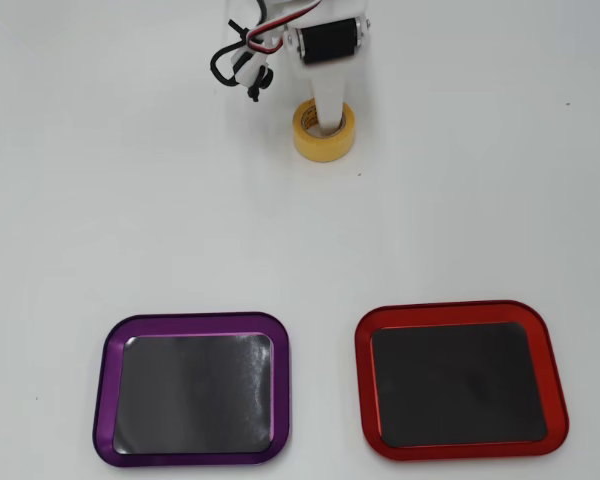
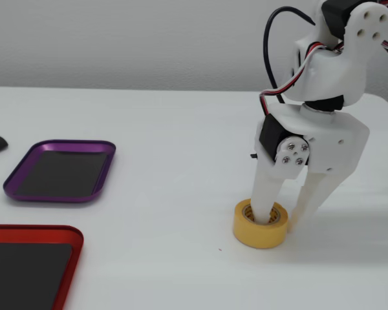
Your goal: Grasp a tape and put it in the right purple dish.
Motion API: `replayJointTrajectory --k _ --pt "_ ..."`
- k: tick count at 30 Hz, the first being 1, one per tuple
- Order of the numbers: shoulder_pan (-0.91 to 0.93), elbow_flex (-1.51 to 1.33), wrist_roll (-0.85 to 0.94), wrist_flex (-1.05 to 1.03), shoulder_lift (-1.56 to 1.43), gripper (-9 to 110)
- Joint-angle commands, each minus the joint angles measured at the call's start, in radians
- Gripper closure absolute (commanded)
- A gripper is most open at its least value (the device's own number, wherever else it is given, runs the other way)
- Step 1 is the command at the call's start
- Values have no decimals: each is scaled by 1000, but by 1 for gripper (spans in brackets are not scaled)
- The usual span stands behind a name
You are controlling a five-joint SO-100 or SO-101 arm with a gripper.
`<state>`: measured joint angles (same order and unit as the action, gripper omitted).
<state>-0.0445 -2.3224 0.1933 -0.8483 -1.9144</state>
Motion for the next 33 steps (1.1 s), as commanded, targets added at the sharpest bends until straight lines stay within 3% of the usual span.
replayJointTrajectory --k 1,11,17,24,33 --pt "-5 5 21 32 -2 102" --pt "29 225 29 34 -239 102" --pt "104 219 244 241 -383 102" --pt "420 173 267 428 -241 102" --pt "348 371 252 494 80 102"
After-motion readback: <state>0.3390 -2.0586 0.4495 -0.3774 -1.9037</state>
